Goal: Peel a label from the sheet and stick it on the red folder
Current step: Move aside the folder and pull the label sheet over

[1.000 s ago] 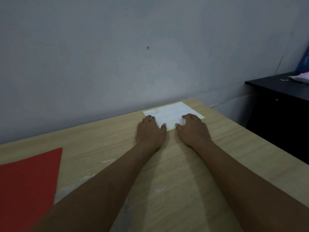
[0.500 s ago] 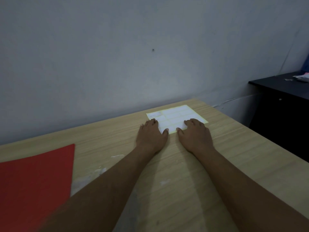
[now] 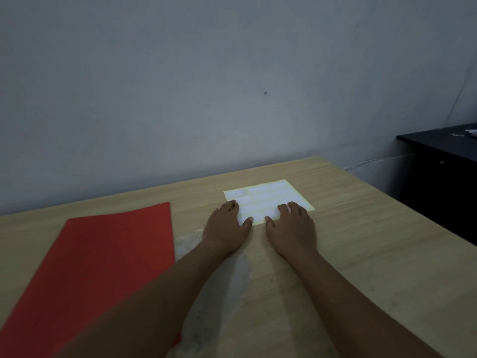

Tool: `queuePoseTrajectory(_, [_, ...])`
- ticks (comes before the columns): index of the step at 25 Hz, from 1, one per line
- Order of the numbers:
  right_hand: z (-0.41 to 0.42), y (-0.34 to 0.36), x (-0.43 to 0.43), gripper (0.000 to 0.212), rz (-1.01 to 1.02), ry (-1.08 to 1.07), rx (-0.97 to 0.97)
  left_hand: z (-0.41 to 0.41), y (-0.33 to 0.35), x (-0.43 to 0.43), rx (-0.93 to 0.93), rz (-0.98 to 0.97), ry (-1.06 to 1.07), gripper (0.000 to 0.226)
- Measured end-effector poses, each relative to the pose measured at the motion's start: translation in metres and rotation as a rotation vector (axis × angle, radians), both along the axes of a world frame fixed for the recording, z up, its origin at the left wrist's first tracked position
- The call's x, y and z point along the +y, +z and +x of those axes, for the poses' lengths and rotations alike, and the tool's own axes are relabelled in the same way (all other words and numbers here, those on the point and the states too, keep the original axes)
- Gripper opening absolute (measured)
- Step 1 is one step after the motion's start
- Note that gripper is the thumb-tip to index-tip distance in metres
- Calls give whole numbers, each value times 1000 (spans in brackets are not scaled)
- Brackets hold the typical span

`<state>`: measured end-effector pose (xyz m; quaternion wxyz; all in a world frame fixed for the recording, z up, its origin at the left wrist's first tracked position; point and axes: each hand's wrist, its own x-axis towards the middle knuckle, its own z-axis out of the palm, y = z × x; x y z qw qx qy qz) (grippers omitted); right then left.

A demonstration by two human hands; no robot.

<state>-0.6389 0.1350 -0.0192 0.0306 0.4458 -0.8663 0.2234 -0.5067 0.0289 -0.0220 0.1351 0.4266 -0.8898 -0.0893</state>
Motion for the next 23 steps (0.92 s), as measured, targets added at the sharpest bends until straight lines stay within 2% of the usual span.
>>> queuePoseTrajectory(12, [86,1,52,54,-3,48,33,97,9,50,-54,24,0,76])
queuePoseTrajectory(23, [105,1,69,54,-9,59,19,119,2,73,3,-3,30,76])
